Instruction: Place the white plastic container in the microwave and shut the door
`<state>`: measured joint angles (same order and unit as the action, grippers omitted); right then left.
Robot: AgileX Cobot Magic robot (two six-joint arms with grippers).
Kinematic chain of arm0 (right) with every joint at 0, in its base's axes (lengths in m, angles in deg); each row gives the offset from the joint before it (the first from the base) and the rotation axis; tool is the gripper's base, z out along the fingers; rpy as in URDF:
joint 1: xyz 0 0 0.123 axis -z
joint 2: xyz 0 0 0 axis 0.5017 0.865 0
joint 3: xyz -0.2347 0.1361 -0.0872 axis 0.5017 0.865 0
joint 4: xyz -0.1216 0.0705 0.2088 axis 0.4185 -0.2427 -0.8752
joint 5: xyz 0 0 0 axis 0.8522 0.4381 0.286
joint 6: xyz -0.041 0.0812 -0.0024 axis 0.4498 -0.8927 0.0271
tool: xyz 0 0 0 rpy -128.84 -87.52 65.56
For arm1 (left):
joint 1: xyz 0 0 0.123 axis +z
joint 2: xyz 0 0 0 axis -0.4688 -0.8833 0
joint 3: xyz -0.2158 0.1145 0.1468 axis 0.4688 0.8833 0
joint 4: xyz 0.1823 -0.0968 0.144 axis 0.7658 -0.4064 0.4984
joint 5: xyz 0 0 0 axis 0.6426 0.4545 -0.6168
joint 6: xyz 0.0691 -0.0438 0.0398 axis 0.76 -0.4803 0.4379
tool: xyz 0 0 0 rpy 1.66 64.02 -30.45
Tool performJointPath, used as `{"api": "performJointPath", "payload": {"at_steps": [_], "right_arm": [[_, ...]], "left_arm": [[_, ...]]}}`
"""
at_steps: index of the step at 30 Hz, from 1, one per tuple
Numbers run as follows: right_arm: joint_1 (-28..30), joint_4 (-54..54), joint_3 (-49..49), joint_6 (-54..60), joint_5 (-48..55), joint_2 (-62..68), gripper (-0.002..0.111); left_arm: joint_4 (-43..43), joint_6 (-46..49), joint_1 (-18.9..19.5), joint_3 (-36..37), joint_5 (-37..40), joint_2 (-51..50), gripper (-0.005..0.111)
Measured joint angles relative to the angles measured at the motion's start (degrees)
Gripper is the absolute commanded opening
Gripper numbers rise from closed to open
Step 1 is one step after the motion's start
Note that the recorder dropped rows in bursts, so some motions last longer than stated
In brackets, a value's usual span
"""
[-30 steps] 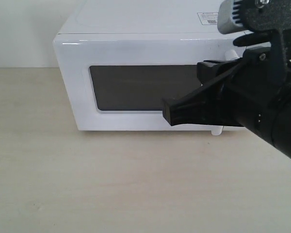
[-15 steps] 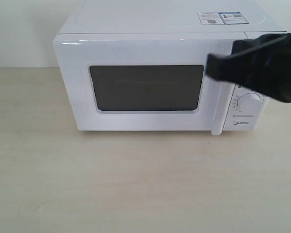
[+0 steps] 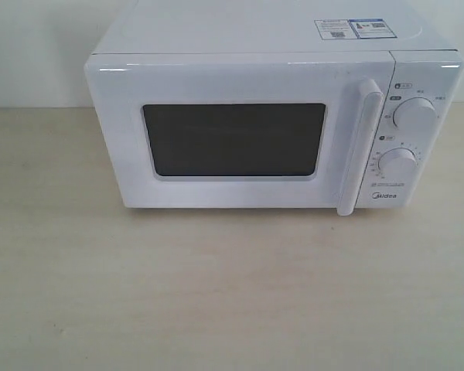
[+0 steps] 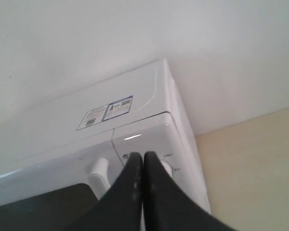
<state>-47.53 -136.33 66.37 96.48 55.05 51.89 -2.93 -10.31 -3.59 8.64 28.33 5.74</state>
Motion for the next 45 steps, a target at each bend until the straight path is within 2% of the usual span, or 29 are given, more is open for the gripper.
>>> {"api": "performJointPath", "payload": {"at_steps": [7,13,24,33,35,37,43,45], "right_arm": [[14.07,0.0,10.07,-0.2,3.89,-17.22,0.0],[21.97,0.0,12.33,-0.2,5.6,-25.76,0.0],[23.28,0.0,12.33,-1.43,8.7,-25.98,0.0],[23.28,2.18,12.33,-4.53,16.05,-25.98,0.0],[23.28,10.97,12.33,-11.29,16.97,-25.98,0.0],[23.28,24.68,12.33,-22.85,18.08,-25.98,0.0],[23.28,73.62,12.45,-70.95,20.02,-25.98,0.0],[23.28,86.18,13.2,-84.27,20.02,-25.98,0.0]], "left_arm": [[0.0,0.0,0.0,0.0,0.0,0.0,0.004],[0.0,0.0,0.0,0.0,0.0,0.0,0.004],[0.0,0.0,0.0,0.0,0.0,0.0,0.004],[0.0,0.0,0.0,0.0,0.0,0.0,0.004],[0.0,0.0,0.0,0.0,0.0,0.0,0.004],[0.0,0.0,0.0,0.0,0.0,0.0,0.004],[0.0,0.0,0.0,0.0,0.0,0.0,0.004],[0.0,0.0,0.0,0.0,0.0,0.0,0.004]]}}
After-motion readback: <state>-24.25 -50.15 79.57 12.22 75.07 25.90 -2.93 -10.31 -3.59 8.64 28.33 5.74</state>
